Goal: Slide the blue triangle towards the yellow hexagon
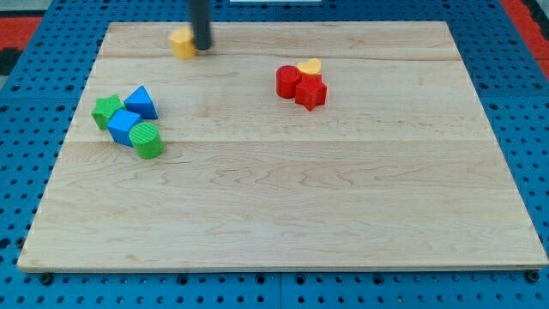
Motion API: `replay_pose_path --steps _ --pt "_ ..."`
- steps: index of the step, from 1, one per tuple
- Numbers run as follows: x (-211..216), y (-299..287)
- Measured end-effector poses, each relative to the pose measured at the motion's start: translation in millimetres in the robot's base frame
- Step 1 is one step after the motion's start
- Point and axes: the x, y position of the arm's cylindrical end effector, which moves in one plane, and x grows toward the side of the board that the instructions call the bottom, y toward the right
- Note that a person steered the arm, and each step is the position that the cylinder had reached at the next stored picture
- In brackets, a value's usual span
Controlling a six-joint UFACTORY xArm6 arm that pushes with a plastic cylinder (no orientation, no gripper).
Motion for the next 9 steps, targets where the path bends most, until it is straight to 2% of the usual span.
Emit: replay_pose_path --steps 2,7,9 --pt "30.9 -20.5" --pt "30.8 -9.3" --pt "31.8 105.8"
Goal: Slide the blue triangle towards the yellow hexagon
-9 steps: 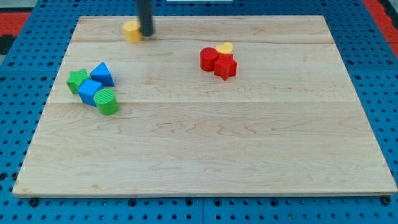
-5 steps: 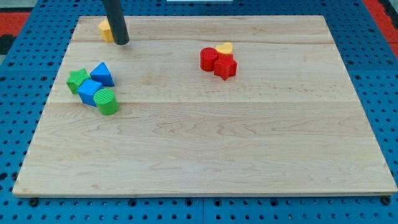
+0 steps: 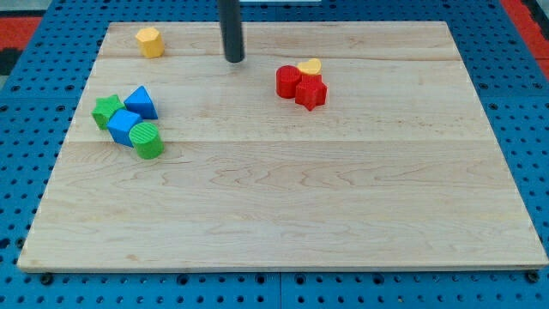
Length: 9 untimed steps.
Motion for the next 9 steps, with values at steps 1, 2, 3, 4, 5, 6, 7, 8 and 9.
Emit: replay_pose_path --steps 1,2,3,4,5,6,7,8,9 --pt "13.0 20.6" --pt "35.0 -59.2" --pt "12.7 -139.6" --pt "47.4 -182.8" --pt "73.4 -188.8" --pt "118.4 -139.3" --pt "150.3 -145.0" --pt "146.7 -112.6" --pt "87.4 -88.6"
